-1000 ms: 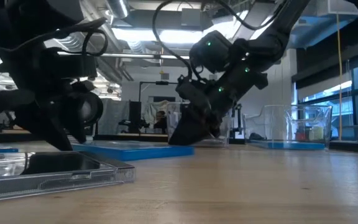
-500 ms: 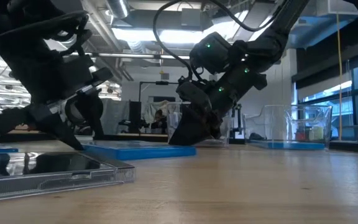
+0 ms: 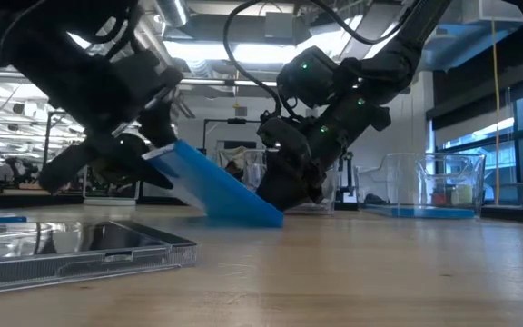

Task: Pick & place jewel cases by type
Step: Put the top blue CD case into the right transparent bin

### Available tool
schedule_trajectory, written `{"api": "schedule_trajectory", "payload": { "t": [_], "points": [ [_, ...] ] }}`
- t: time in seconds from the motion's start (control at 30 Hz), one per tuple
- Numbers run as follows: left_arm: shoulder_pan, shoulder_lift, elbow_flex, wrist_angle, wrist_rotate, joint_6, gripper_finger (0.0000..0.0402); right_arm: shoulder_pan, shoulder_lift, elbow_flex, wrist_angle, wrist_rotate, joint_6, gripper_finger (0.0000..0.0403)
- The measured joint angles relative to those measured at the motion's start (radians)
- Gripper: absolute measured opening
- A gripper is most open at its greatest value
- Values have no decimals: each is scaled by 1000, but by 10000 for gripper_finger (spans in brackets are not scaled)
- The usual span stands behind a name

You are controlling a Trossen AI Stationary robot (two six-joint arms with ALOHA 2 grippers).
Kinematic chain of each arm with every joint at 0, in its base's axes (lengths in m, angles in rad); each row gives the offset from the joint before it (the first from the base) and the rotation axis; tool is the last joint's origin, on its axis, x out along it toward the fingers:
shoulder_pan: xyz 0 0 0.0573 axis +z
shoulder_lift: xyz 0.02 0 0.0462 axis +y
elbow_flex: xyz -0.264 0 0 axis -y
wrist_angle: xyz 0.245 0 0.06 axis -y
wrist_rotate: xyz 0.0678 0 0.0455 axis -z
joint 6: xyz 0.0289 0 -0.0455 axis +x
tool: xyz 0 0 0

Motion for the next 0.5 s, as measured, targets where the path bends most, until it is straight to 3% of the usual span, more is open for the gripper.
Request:
{"api": "schedule_trajectory", "payload": {
  "t": [0.3,0.5],
  "points": [
    [-22,0,-1,-8,23,11,74,-2,-4,0,-10,0,-78,123],
    [-73,0,0,4,-53,15,25,-3,-31,-3,-24,-3,-190,123]
  ]
}}
